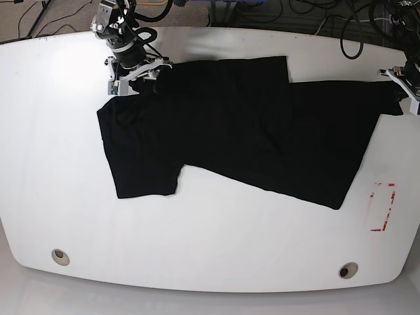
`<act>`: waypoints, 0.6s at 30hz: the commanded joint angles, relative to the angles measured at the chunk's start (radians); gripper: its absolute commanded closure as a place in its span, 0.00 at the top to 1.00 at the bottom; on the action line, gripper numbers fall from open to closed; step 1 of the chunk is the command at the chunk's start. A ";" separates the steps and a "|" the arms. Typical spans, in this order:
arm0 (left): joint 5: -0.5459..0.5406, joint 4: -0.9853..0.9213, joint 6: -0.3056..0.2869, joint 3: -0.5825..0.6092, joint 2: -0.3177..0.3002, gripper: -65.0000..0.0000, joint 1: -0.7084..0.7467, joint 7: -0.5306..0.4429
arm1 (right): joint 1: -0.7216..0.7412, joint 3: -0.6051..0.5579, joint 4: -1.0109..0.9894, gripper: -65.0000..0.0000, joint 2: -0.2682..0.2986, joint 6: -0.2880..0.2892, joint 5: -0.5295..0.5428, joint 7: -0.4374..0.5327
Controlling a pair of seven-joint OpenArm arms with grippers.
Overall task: Layout the t-shirt on the table in an organized manner, then fold the t-shirt properly
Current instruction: 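Hold the shirt edges with both grippers and adjust the grip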
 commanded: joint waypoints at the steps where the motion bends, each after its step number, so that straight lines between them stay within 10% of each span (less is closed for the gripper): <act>1: -0.012 0.020 -0.001 -0.007 -0.023 0.00 -0.004 -0.018 | -0.012 -0.004 -0.005 0.56 -0.003 0.000 -0.002 -0.020; 18: -0.012 0.020 -0.001 -0.006 -0.023 0.00 -0.006 -0.018 | -0.081 -0.056 0.041 0.53 -0.003 0.000 -0.002 -0.020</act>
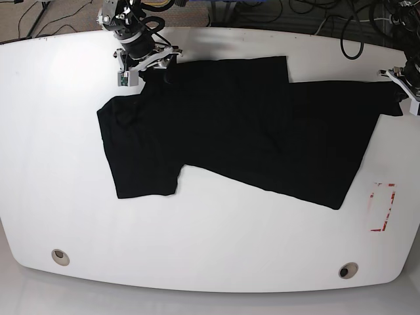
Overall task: Layout the t-shirt on the table in an organized manner, then fold the t-shirt properly
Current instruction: 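Hold the shirt edges with both grippers and adjust the grip, then lift the shirt with both grippers, shake it, and lay it down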
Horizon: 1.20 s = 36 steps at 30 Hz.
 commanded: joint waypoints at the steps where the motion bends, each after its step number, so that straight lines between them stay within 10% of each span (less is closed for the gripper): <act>1: -0.012 0.020 -0.001 -0.007 -0.023 0.00 -0.003 -0.018 | -0.009 0.001 0.008 0.50 0.004 -0.006 -0.003 -0.027; 10: -0.012 0.020 -0.001 -0.006 -0.023 0.00 -0.027 -0.018 | 0.009 0.000 0.000 0.00 0.016 -0.006 -0.003 -0.029; 36: 0.066 0.151 0.001 0.111 -0.001 0.00 -0.196 -0.022 | -0.047 0.006 0.196 0.00 0.060 0.267 -0.005 -0.024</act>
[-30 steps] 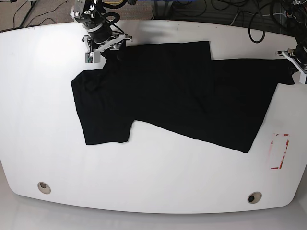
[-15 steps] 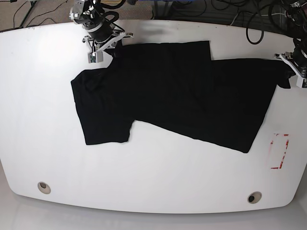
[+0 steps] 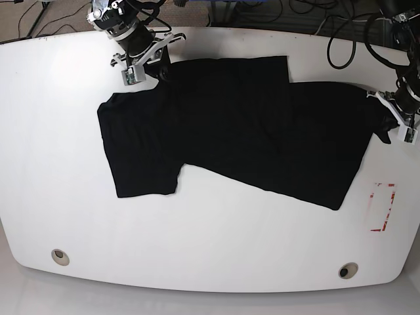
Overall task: Layout the t-shirt on the table in an organized manner, then fold the t-shirt properly
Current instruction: 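Lift the shirt with both grippers, shake it, and lay it down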
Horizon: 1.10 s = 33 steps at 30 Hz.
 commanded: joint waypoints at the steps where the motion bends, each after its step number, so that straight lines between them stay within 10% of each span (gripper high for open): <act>1: 0.031 0.043 0.002 -0.010 -0.003 0.00 -0.061 -0.032 | 0.008 0.003 0.021 0.00 0.037 0.012 0.018 0.020; 22: 0.193 0.141 0.008 -0.059 0.095 0.00 -0.391 -0.030 | 0.344 0.119 0.018 0.00 0.181 0.003 0.009 -0.060; 33: 0.195 0.121 0.167 0.008 0.103 0.00 -0.584 -0.026 | 0.694 0.139 0.007 0.00 0.293 0.008 0.010 -0.258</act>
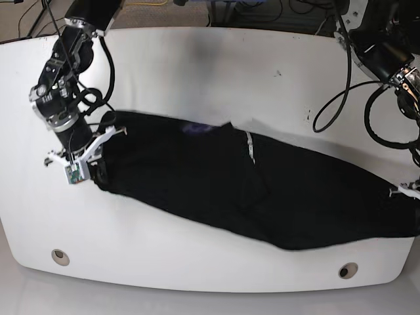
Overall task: Layout the t-shirt on the table in an organized manner, then fold the t-shirt properly
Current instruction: 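Lift the shirt with both grippers, shake it, and lay it down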
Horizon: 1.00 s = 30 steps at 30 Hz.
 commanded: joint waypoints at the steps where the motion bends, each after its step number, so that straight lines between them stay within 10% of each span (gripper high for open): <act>1: -0.017 0.002 0.011 0.032 -0.014 0.00 -0.060 -0.027 | 0.090 0.003 0.006 0.00 0.035 -0.007 0.015 -0.012; 11: -0.017 -0.073 0.074 0.086 -0.019 0.00 -0.285 -0.006 | 0.428 -0.040 -0.049 0.00 0.120 -0.004 0.015 -0.171; 30: -0.023 -0.151 0.083 0.200 -0.100 0.00 -0.801 0.096 | 0.966 -0.254 -0.207 0.00 0.333 -0.002 0.024 -0.184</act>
